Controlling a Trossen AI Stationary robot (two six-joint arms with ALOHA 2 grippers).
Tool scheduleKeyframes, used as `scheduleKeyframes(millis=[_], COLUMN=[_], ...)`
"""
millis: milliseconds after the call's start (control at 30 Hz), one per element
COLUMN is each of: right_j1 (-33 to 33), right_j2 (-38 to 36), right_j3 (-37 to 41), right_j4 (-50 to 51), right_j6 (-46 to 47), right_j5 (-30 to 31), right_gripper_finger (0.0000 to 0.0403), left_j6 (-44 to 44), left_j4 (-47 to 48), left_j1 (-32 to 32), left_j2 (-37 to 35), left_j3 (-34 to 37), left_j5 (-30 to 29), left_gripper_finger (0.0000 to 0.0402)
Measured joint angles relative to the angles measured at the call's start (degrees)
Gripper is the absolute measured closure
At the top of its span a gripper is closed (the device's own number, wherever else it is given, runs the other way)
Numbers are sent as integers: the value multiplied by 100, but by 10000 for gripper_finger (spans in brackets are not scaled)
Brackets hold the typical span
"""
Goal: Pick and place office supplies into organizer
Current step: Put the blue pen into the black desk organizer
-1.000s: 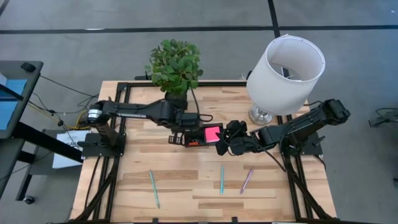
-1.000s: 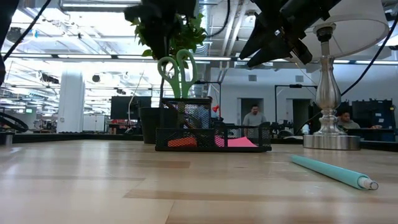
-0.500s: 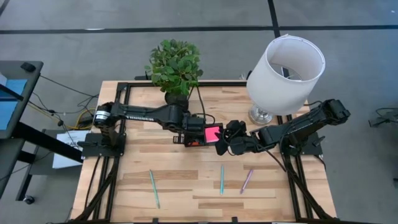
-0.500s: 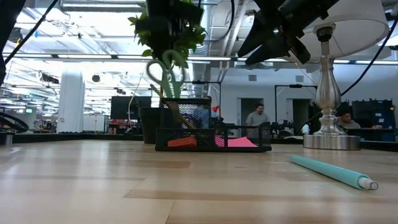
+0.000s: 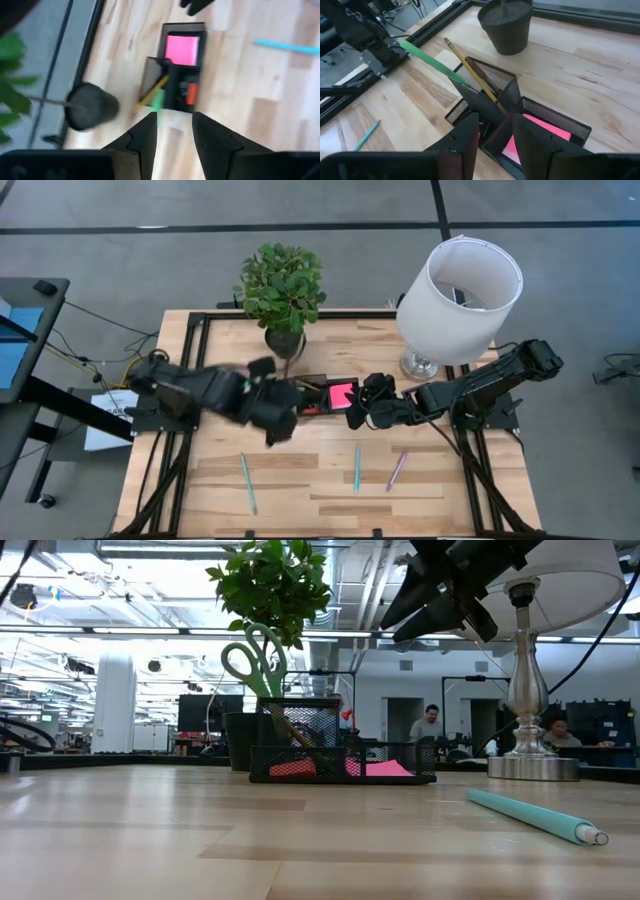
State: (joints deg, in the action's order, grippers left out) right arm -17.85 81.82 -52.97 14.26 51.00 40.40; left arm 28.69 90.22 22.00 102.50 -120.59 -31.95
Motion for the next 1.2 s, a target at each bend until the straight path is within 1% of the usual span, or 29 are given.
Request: scheduleKeyframes(millis=[133, 267, 367, 467, 533, 600, 733, 867, 967, 1033, 1133, 1167, 1200], right_j1=[0, -1, -1, -1, -2, -2, -1, -2, -2, -2, -2, 0, 0], right_j2=[0, 1, 0, 0, 0, 0, 0, 1, 2, 1, 0, 0, 2], right_j3=[0, 0, 0, 0, 0, 0, 0, 0, 0, 0, 0, 0, 0], right_j4=[-5, -13, -16, -17, -17, -17, -17, -17, -17, -17, -17, -17, -17], right_j6=[0, 0, 0, 0, 0, 0, 0, 0, 0, 0, 0, 0, 0], right_j5=[0, 0, 0, 0, 0, 0, 0, 0, 0, 0, 0, 0, 0], right_gripper_finger=[290, 290, 290, 290, 290, 290, 290, 290, 290, 290, 290, 290, 290], left_j6=[1654, 2960, 4118, 5354, 6173, 6795, 7632, 8498, 9546, 10069, 10239, 10339, 10526], left_j4=[-20, -62, -108, -98, -103, -42, -19, -20, -18, -20, -23, -18, -14], left_j1=[923, 1784, 2263, 2550, 2650, 2702, 2746, 2745, 2737, 2739, 2679, 2641, 2595], left_j2=[50, 309, 571, 899, 1139, 1416, 1945, 2433, 2757, 2925, 3002, 2990, 2986], left_j3=[139, 474, 788, 1161, 1372, 1497, 1599, 1597, 1597, 1597, 1599, 1594, 1581], left_j5=[-535, -756, -1255, -1692, -1743, -1748, -1893, -2344, -2871, -3108, -3031, -2842, -2518], left_gripper_finger=[284, 284, 285, 285, 285, 285, 285, 285, 285, 285, 285, 285, 285])
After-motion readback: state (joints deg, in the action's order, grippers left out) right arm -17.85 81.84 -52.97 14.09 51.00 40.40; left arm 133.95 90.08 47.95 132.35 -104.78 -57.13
